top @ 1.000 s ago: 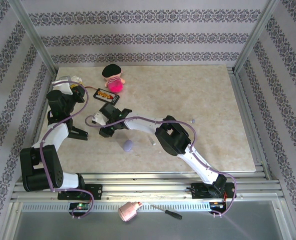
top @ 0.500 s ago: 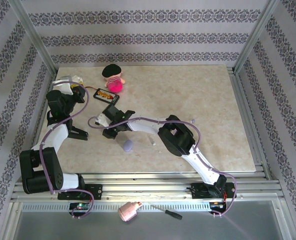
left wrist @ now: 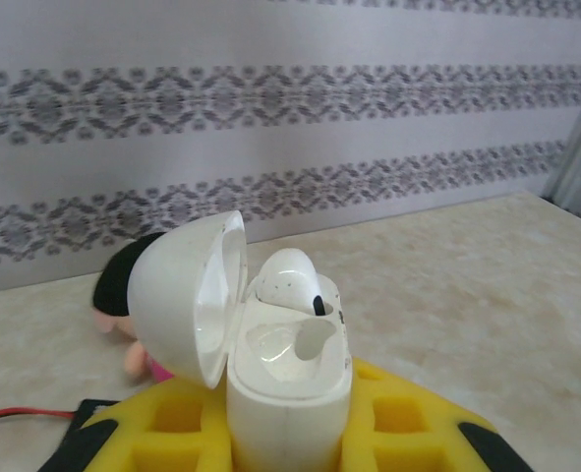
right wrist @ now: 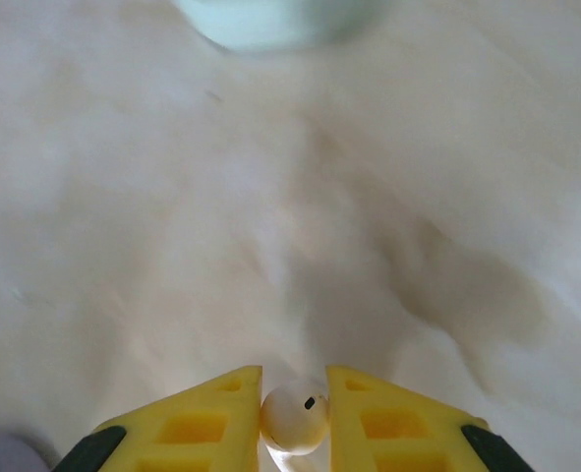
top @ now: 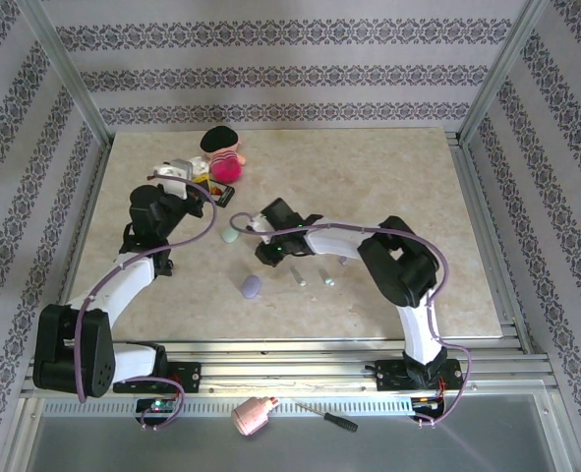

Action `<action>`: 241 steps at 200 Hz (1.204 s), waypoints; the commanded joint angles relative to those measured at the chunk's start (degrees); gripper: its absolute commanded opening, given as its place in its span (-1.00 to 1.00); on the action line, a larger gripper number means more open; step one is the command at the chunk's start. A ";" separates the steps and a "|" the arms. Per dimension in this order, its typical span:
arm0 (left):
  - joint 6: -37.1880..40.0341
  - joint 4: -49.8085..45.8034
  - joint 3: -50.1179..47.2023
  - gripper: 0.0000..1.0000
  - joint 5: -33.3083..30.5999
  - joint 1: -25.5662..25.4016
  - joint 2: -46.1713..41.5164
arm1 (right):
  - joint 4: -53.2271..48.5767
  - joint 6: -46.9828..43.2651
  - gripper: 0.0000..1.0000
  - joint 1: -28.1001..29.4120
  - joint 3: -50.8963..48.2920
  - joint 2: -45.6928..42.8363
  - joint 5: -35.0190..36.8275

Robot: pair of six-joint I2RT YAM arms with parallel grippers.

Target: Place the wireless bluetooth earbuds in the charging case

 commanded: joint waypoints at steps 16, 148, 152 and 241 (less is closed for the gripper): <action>6.63 -1.89 -2.95 -1.00 -2.75 -6.90 -4.78 | 5.77 3.52 -0.58 -4.74 -10.46 -8.41 2.98; 7.08 5.95 -12.45 -1.00 3.15 -20.39 -6.66 | 0.46 14.37 0.14 -13.00 -22.31 -21.08 12.55; 7.08 5.79 -12.76 -1.00 3.23 -20.43 -7.10 | 0.01 14.08 0.18 -12.92 -22.32 -21.93 12.49; 10.63 10.29 -22.18 -1.00 0.31 -23.42 -11.72 | -40.54 5.72 0.17 -10.15 2.91 -14.91 17.01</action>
